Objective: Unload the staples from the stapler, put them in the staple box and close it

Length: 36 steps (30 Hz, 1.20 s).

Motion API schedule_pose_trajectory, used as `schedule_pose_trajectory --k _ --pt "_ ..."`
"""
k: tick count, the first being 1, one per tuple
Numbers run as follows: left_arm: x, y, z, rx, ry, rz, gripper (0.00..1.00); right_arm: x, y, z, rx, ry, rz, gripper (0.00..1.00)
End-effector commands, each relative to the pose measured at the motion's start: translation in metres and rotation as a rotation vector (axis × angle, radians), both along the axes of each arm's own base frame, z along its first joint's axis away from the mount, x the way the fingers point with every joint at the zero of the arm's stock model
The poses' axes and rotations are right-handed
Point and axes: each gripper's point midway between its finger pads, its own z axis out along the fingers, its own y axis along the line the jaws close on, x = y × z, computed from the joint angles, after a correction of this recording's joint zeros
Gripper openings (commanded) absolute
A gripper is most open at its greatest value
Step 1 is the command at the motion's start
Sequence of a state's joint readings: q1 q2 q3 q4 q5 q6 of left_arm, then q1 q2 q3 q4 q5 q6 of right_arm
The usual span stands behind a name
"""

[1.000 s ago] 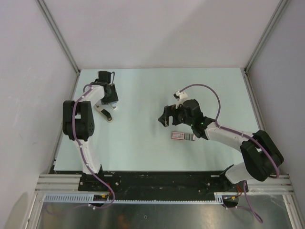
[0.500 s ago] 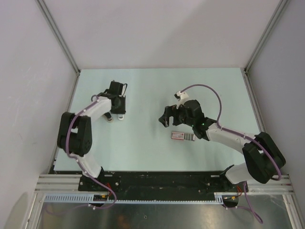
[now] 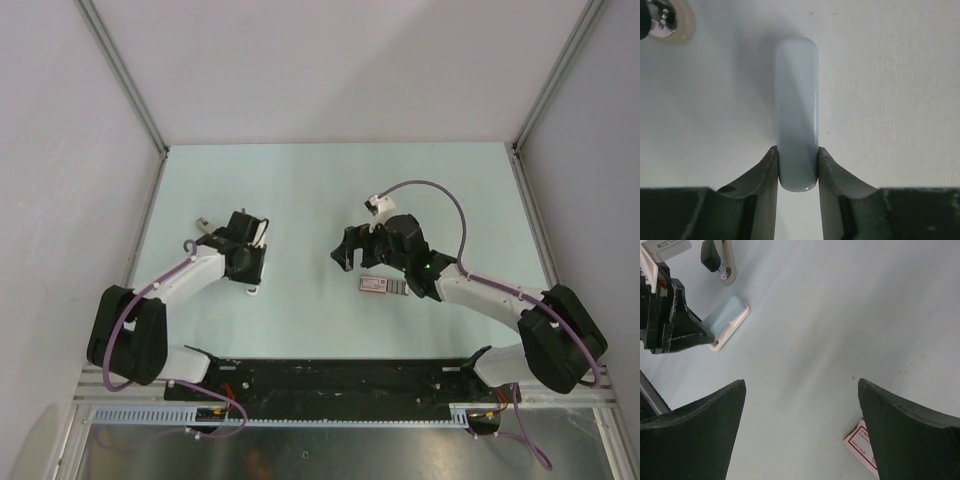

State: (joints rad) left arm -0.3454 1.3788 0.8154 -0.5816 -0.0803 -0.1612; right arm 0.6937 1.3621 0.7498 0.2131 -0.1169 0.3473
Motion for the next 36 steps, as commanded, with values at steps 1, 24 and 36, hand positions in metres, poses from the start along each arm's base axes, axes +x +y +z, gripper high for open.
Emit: schedule_pose_trajectory --k 1,24,36 --pt "0.0 -0.024 0.006 -0.063 -0.017 -0.069 0.31 -0.001 0.002 0.009 0.024 -0.021 -0.023 0.99" --pt "0.054 0.046 0.191 -0.263 -0.501 0.023 0.99 -0.025 0.113 -0.026 -0.141 0.132 -0.119 0.99" --pt "0.031 0.102 0.142 -0.163 -0.398 0.059 0.97 -0.042 0.211 -0.055 -0.321 0.161 -0.238 0.91"
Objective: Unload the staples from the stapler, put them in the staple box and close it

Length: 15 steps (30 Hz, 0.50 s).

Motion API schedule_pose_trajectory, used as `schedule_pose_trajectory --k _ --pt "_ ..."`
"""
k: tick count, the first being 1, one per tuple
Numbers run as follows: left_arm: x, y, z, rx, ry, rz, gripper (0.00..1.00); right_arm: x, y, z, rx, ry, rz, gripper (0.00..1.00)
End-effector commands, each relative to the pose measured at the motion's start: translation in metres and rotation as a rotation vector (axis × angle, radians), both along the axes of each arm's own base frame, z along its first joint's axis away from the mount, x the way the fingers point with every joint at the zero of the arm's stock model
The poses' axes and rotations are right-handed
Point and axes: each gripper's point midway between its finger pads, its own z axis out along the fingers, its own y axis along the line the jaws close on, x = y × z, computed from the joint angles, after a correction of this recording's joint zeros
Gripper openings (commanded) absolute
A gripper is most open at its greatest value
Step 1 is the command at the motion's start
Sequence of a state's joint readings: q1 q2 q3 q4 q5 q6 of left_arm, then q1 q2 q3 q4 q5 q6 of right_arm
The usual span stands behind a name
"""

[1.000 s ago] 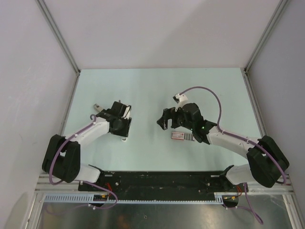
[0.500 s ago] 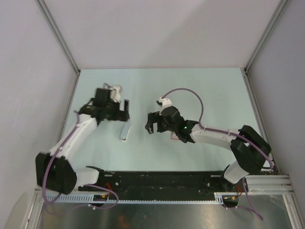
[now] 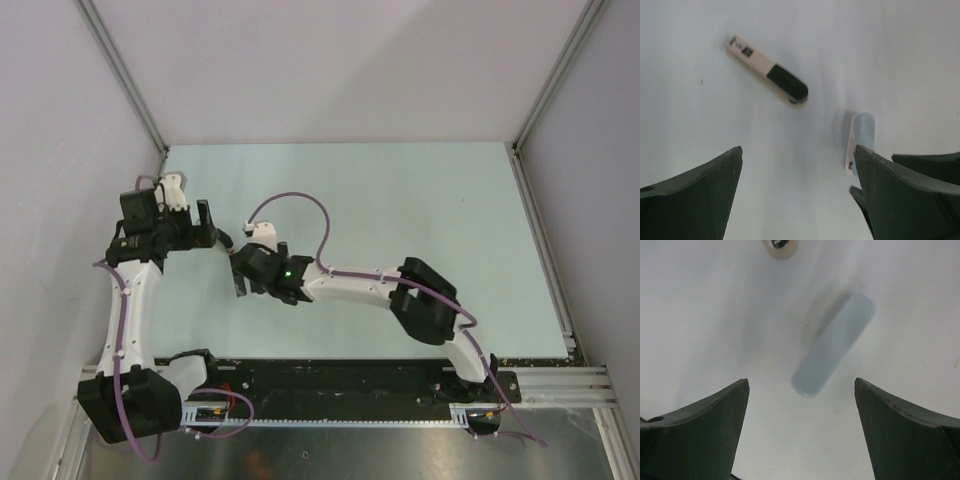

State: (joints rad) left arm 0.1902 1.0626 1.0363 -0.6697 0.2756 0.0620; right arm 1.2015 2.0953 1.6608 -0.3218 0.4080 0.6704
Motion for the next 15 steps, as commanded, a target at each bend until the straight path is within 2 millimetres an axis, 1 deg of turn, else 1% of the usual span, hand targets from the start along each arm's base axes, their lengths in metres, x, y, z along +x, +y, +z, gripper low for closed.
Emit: schedule_pose_trajectory --k 1,4,10,15 --pt "-0.012 0.005 -0.023 0.034 0.055 -0.059 0.97 0.01 -0.001 -0.011 -0.1 -0.007 -0.135 0.88" --pt "-0.019 0.008 -0.028 0.052 0.059 -0.051 0.95 0.012 0.001 -0.018 -0.12 -0.005 -0.157 0.83" --pt "-0.03 0.017 -0.025 0.13 0.029 -0.036 0.95 0.018 -0.002 -0.03 -0.133 0.0 -0.183 0.77" --pt "-0.032 0.018 -0.028 0.138 0.035 -0.034 0.95 0.021 0.004 -0.033 -0.108 0.008 -0.179 0.67"
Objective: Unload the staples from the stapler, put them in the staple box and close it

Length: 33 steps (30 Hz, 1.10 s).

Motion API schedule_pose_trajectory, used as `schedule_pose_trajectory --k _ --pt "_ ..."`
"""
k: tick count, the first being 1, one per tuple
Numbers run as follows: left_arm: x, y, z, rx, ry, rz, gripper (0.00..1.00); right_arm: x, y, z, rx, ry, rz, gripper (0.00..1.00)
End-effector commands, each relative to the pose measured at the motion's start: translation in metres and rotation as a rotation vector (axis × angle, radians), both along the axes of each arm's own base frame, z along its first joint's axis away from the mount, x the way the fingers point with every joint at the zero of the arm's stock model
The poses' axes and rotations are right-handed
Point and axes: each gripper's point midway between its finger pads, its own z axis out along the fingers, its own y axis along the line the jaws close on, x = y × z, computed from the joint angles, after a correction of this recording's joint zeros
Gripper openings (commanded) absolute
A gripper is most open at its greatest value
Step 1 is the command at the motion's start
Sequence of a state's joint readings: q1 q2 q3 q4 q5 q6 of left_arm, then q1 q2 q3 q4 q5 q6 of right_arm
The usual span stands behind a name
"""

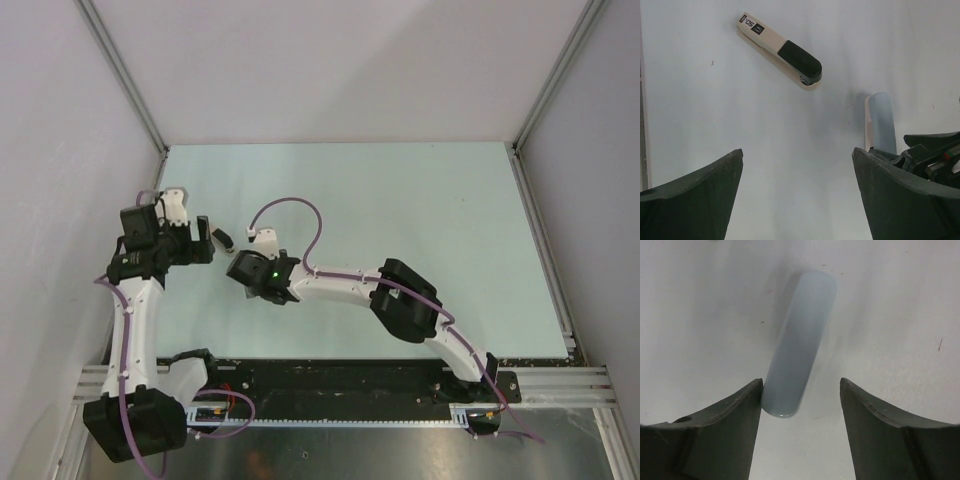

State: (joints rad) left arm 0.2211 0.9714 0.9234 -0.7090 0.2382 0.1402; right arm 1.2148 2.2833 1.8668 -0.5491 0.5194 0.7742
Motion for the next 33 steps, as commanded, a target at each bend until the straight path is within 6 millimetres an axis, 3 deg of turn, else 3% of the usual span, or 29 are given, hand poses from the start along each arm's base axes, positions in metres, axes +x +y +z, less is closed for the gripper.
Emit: schedule_pose_trajectory --k 1,14,19,25,28,33 --pt "-0.001 0.006 0.0 0.065 -0.016 -0.044 0.95 0.014 0.01 0.014 0.056 -0.032 -0.044 0.65" --pt "-0.001 0.006 -0.026 0.051 0.069 -0.057 0.95 0.015 0.019 0.009 0.109 0.003 -0.011 0.35" --pt "-0.001 0.006 -0.028 0.051 0.074 -0.063 0.95 0.017 0.02 0.016 0.13 0.004 -0.001 0.18" --pt "-0.003 -0.018 -0.021 0.011 0.015 -0.224 0.99 0.012 0.021 0.052 0.323 0.007 0.007 0.02" --pt "-0.008 -0.036 -0.02 -0.015 -0.023 -0.359 0.99 0.006 0.015 0.08 0.538 0.005 0.005 0.0" --pt "-0.012 -0.054 -0.027 -0.06 -0.02 -0.502 0.91 -0.003 0.016 0.112 0.705 -0.004 0.014 0.0"
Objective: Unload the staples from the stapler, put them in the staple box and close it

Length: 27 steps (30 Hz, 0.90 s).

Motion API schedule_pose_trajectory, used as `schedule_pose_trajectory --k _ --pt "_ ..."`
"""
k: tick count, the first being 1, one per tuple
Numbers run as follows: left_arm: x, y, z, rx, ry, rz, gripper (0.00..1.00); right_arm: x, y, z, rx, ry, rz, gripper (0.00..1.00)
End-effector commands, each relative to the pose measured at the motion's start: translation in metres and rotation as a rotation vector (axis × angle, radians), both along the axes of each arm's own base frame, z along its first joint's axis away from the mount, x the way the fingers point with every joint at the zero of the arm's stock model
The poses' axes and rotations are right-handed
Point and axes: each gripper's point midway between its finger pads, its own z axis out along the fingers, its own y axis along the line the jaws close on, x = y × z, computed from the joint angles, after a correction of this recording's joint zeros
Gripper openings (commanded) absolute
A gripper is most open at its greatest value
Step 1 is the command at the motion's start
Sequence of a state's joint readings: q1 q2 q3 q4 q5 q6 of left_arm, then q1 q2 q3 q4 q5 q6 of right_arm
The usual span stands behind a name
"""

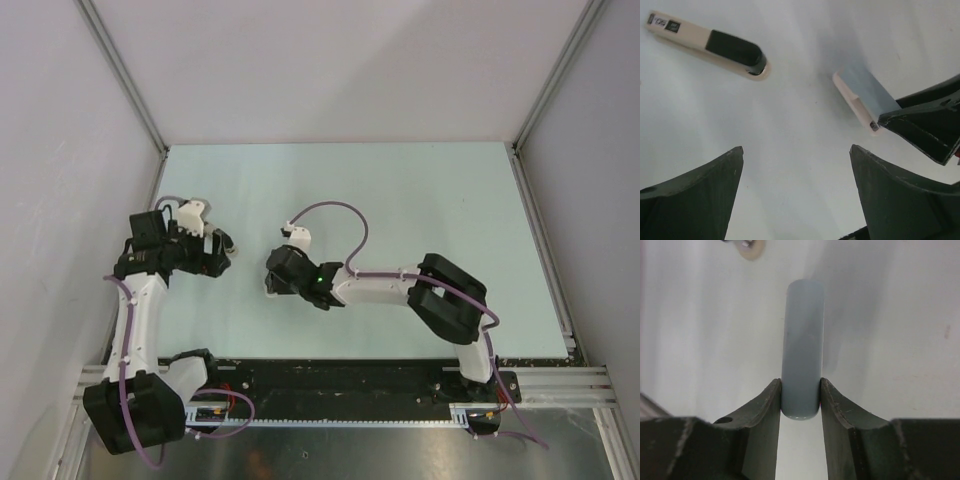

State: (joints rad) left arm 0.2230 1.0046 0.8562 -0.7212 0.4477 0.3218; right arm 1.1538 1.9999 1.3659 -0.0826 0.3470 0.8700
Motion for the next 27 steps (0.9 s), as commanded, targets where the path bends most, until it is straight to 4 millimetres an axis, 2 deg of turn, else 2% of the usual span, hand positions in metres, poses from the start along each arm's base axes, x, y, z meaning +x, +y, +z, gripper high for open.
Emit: schedule_pose_trajectory --k 1,5,11,16,21,27 --pt "-0.002 -0.025 -0.002 -0.033 -0.055 -0.248 0.89 0.003 0.039 0.097 0.394 -0.067 0.003 0.0" --pt "-0.006 -0.029 -0.014 -0.047 -0.013 -0.31 0.83 0.0 0.046 0.116 0.501 -0.062 0.01 0.0" --pt "-0.018 -0.041 -0.019 -0.087 0.0 -0.404 0.82 0.007 0.049 0.134 0.599 -0.058 -0.007 0.0" --pt "-0.024 -0.049 -0.02 -0.127 0.003 -0.453 0.81 0.014 0.049 0.135 0.635 -0.032 -0.023 0.0" --pt "-0.027 -0.05 -0.03 -0.136 0.036 -0.473 0.78 0.016 0.051 0.134 0.654 -0.02 -0.022 0.0" --pt "-0.024 -0.049 -0.038 -0.142 0.065 -0.486 0.63 0.014 0.055 0.131 0.672 0.005 -0.005 0.0"
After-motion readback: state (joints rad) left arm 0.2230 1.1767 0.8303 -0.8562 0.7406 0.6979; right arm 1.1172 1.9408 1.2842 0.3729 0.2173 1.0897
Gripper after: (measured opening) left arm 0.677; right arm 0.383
